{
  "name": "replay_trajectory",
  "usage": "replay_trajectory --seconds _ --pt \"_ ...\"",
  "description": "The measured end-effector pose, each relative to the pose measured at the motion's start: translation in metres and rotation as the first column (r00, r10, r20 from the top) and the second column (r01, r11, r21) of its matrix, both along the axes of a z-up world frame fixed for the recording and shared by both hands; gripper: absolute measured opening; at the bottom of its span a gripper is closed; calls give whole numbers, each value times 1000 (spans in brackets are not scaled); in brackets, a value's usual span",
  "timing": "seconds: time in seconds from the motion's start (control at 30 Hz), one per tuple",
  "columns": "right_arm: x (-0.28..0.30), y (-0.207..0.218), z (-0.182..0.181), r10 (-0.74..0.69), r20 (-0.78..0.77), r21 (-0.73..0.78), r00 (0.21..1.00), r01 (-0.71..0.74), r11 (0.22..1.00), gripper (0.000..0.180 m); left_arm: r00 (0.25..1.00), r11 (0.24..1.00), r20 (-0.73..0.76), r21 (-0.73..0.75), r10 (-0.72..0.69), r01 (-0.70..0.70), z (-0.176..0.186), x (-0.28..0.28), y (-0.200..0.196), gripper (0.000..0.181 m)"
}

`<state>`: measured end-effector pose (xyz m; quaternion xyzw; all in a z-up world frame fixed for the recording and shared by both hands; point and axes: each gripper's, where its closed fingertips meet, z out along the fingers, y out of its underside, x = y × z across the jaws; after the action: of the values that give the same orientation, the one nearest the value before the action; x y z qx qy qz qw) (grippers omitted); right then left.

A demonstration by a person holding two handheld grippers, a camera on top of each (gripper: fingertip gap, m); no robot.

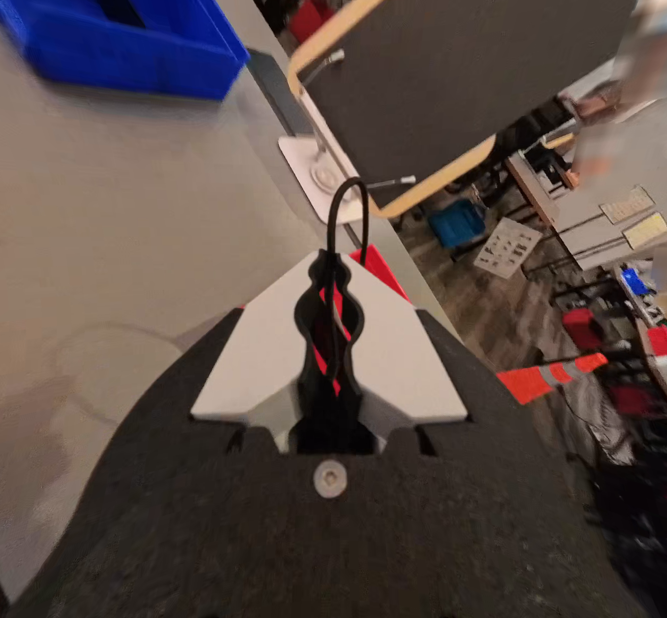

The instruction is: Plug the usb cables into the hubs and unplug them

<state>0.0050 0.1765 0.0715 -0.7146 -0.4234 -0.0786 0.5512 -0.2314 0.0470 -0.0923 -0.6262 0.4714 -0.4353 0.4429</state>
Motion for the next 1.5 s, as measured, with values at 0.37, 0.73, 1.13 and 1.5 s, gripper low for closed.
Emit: replay_trajectory --seconds 0.37,0.73,1.13,1.5 --pt "64 68 -222 -69 340 -484 938 237 842 4 982 989 -116 -14 147 -149 -29 -6 48 25" --pt "53 50 -168 -267 -162 -481 950 160 862 33 924 928 -79 44 373 -371 -20 -49 99 26" --pt "56 -60 -196 -605 -461 -162 649 609 777 54 498 499 -59 189 865 -846 -1 -205 155 30" --pt "62 -53 -187 -579 -564 -174 589 600 780 53 580 592 -127 106 805 -799 -25 -207 163 24"
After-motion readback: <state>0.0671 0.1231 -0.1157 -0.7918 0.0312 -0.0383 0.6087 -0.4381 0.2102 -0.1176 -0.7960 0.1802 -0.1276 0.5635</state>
